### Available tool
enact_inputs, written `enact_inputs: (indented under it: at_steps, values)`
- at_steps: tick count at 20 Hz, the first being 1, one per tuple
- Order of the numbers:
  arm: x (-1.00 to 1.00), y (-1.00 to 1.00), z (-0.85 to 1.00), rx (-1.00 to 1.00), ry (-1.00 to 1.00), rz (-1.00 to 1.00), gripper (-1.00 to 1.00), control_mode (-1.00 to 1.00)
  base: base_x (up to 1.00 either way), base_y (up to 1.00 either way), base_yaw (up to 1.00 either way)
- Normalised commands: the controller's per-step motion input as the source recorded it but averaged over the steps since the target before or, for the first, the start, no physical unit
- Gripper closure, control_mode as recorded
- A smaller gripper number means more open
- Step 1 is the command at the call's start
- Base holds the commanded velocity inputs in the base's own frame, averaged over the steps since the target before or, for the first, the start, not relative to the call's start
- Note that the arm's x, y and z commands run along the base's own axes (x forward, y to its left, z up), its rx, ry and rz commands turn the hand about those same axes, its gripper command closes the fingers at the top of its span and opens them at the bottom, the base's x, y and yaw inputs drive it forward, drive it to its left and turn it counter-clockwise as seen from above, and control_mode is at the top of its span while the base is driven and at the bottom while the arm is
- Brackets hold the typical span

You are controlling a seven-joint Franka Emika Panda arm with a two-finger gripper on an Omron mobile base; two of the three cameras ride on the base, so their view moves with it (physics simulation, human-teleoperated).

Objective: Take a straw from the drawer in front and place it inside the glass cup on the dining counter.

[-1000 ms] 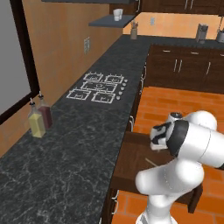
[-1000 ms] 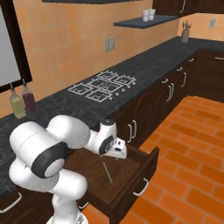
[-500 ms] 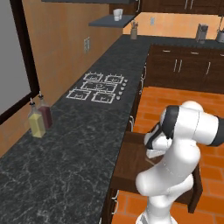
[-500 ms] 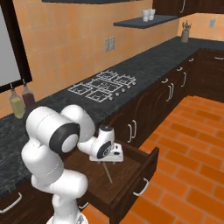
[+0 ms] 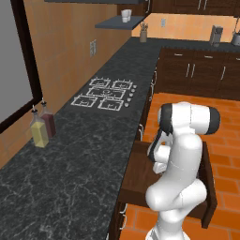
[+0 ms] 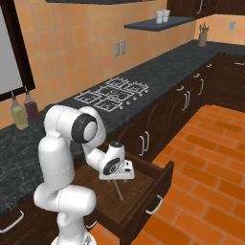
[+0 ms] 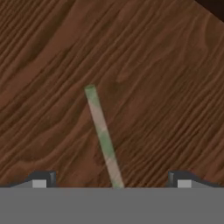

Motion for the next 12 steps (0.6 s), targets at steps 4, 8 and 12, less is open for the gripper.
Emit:
enact_inputs:
  at_steps: [4,8,12]
  values:
    - [0.32,0.0,-0.36,0.0,0.09,0.0,-1.0,-1.0,0.0,0.0,0.0]
    - [0.19,0.0,-0.33,0.0,0.07,0.0,-1.0,-1.0,0.0,0.0,0.0]
    - [0.09,0.0,-0.32,0.0,0.03,0.0,-1.0,-1.0,0.0,0.0,0.0]
